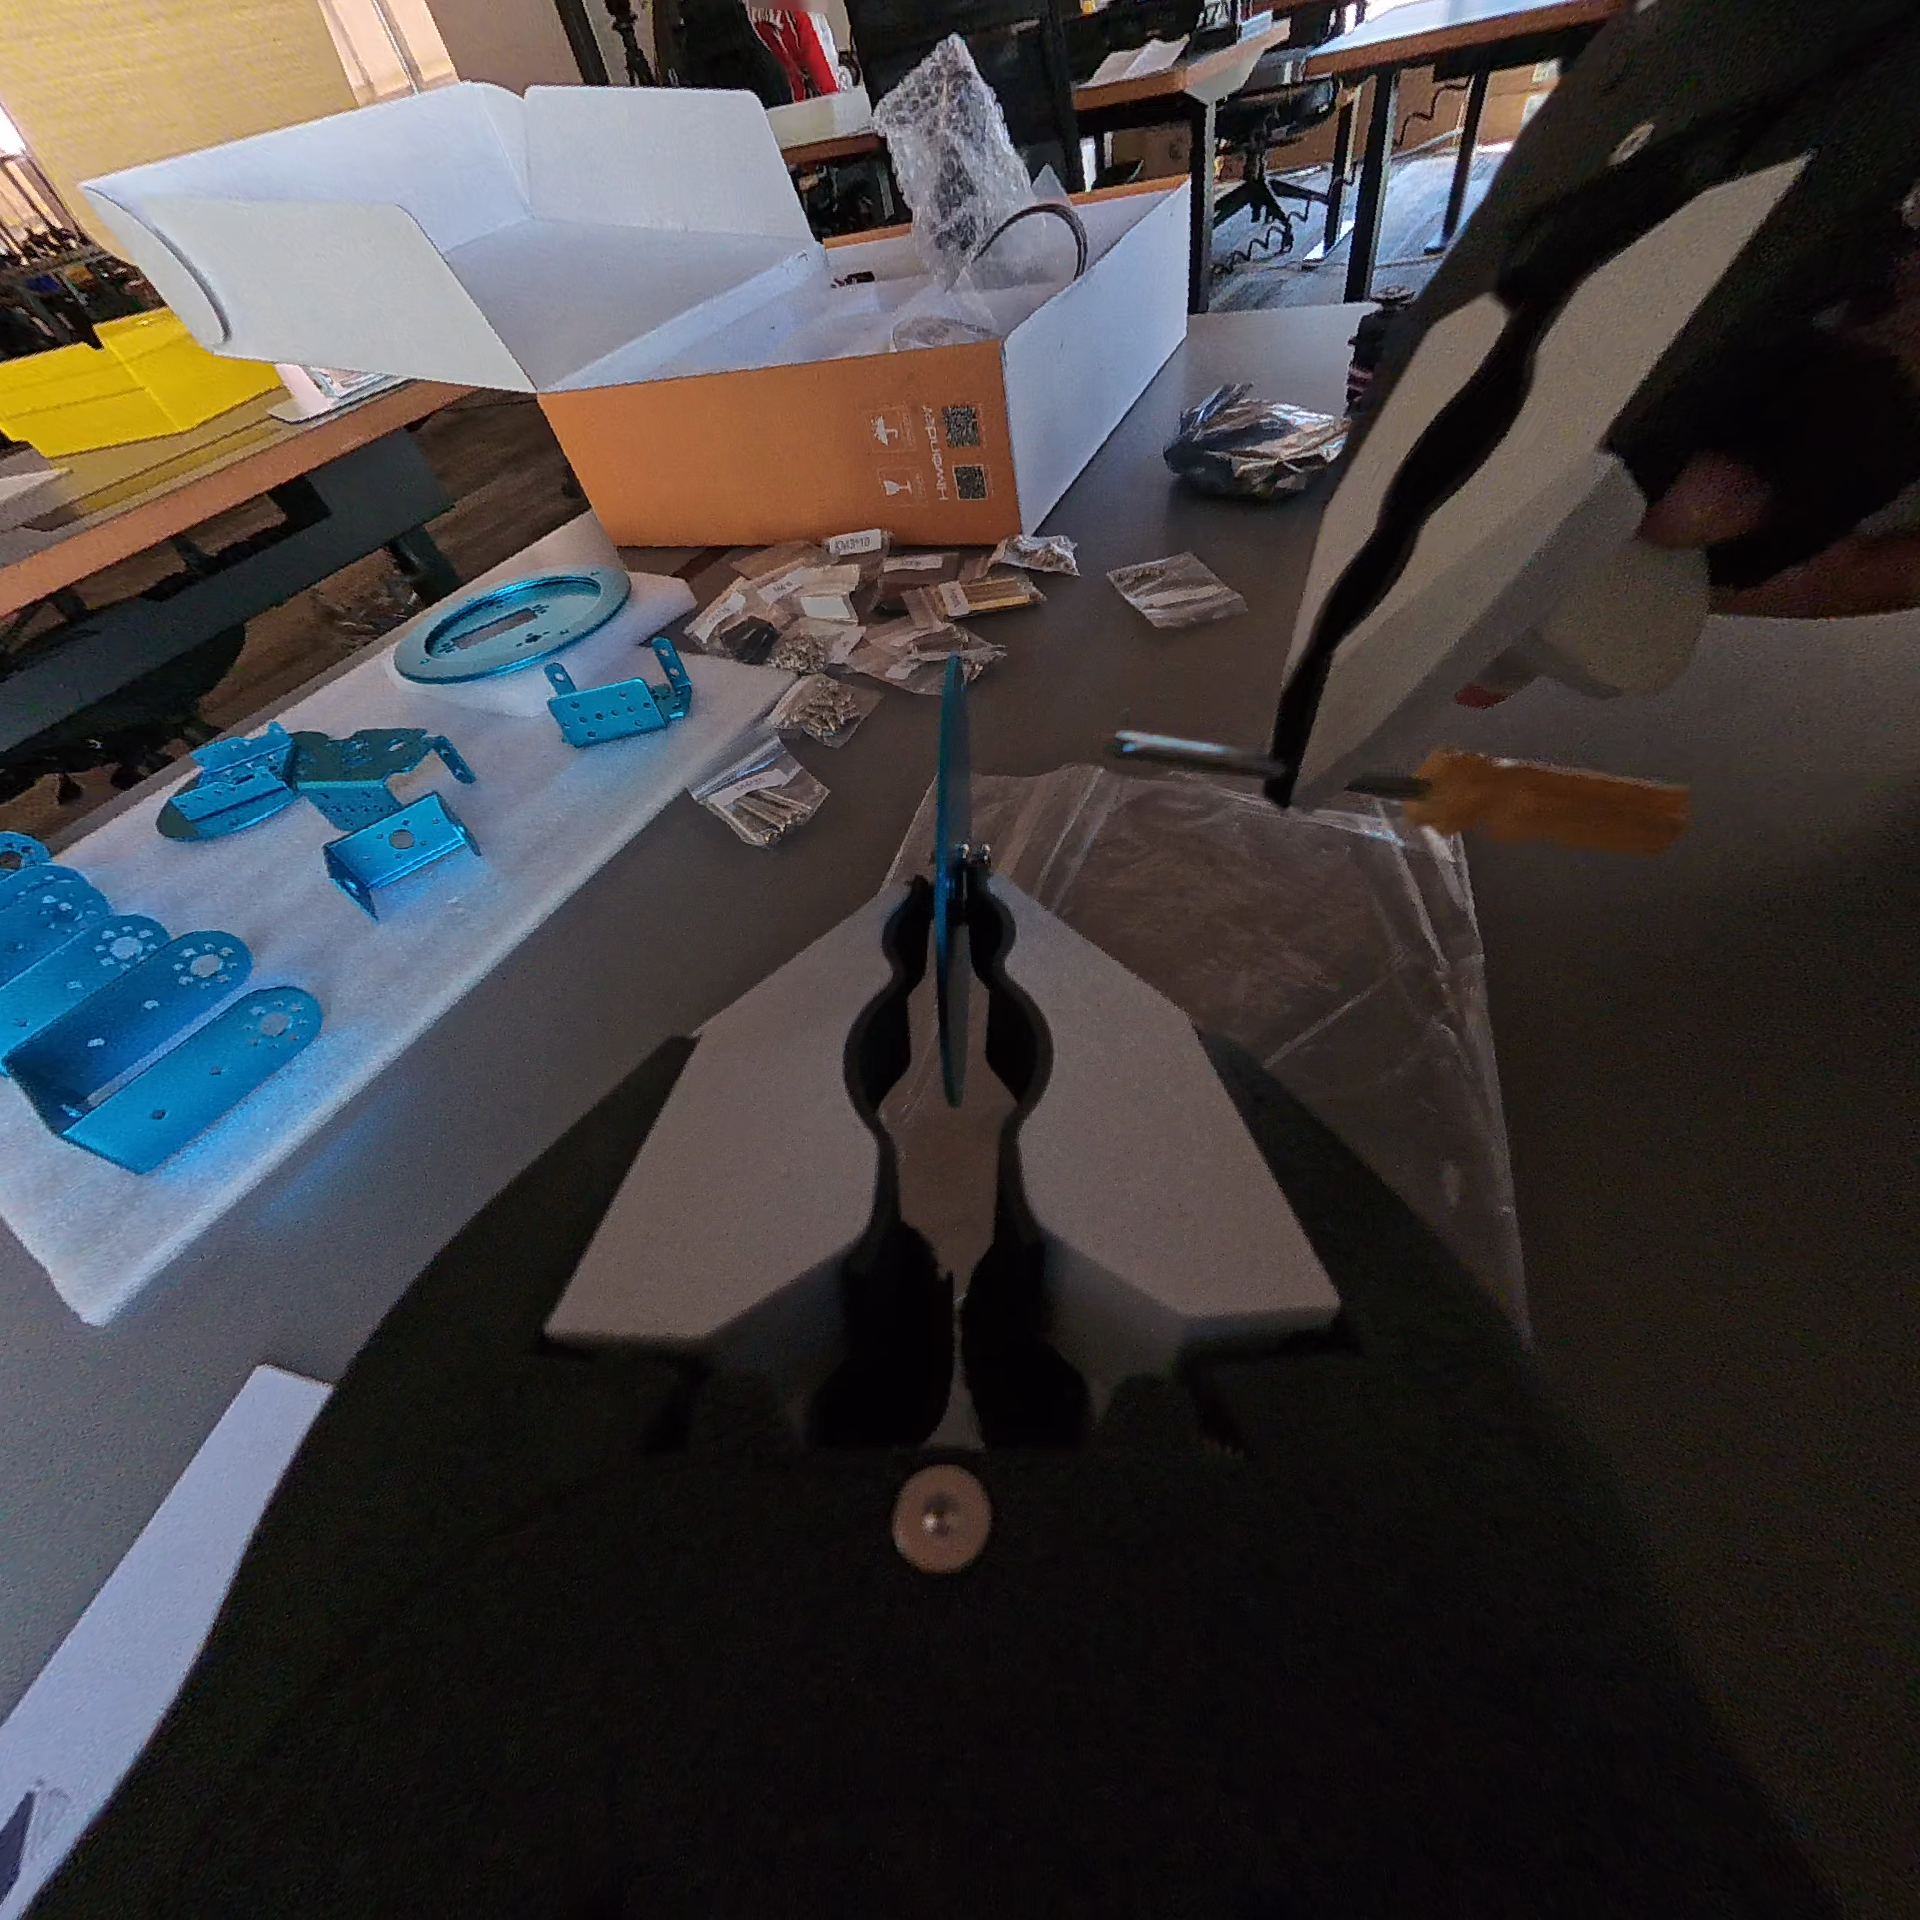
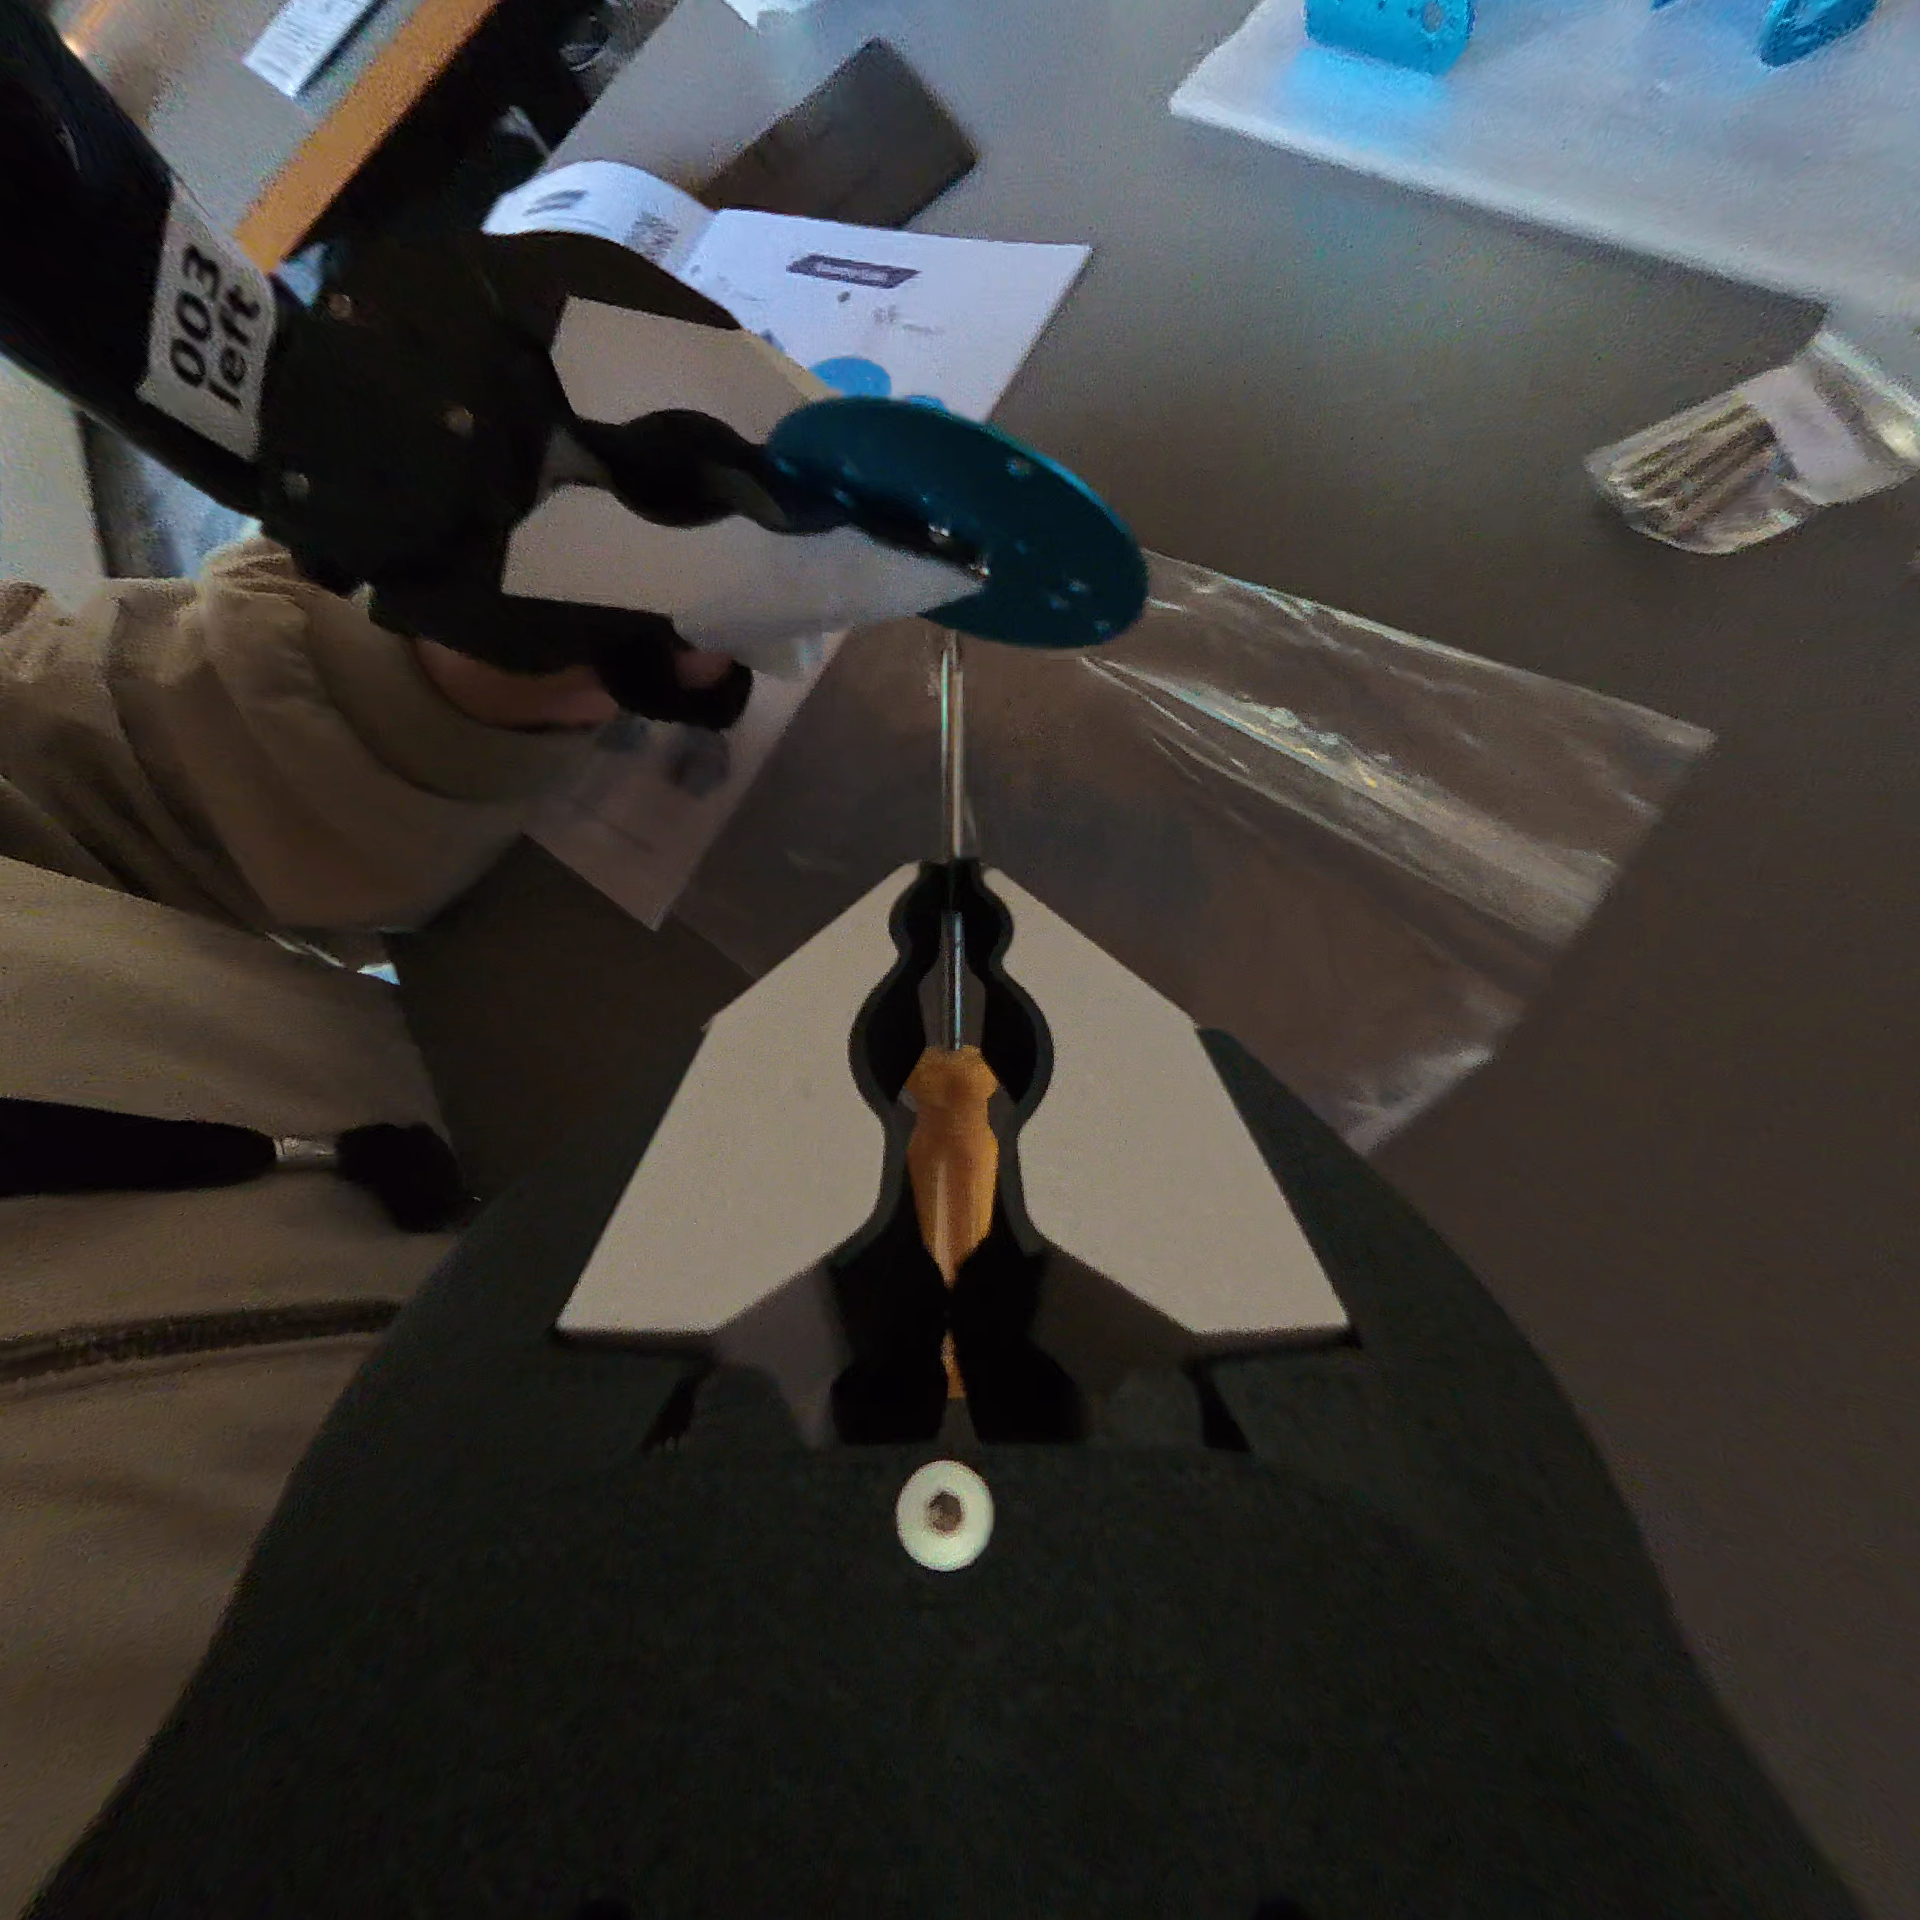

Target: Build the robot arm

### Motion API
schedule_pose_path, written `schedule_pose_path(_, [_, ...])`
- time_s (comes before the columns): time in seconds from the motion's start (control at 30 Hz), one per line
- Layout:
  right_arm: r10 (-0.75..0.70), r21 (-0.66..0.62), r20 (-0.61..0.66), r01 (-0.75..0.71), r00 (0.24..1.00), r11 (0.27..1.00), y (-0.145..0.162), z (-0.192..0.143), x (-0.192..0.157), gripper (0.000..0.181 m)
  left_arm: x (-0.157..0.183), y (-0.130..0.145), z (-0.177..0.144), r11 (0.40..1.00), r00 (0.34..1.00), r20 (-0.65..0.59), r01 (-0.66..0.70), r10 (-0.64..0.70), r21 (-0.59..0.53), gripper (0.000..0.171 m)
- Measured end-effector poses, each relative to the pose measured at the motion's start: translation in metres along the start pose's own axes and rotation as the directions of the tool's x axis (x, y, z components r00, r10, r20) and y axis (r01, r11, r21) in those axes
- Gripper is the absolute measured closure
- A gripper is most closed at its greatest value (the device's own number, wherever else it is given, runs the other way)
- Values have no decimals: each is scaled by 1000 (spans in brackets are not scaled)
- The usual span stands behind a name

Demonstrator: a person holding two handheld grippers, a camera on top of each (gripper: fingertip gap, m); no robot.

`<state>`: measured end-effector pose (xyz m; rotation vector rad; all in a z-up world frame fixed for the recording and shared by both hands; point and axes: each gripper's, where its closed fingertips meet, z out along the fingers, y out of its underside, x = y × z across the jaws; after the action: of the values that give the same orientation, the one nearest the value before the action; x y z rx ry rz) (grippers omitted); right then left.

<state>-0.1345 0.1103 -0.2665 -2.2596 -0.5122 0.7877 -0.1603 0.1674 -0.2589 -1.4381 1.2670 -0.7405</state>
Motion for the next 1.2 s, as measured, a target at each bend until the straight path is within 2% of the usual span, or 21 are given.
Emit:
schedule_pose_path(0.1, [60, -11, 67, -60, 996, 998, 0, 15, -5, 178, 0, -1, 0, 1000, 1000, 7, -8, 8, 2, 164])
schedule_pose_path(0.33, [165, 9, 101, -166, 981, 986, 0, 25, -1, 178, 5, -2, 1, 998, 998, 11, -57, 57, 6, 165])
schedule_pose_path(0.7, [170, -2, 105, -171, 980, 985, 2, 28, -4, 178, 8, -1, 3, 992, 992, 40, -123, 123, -18, 164])
schedule_pose_path(1.2, [167, -17, 93, -166, 982, 986, 5, 31, -3, 178, 6, -1, 2, 991, 989, 61, -135, 135, -17, 164])
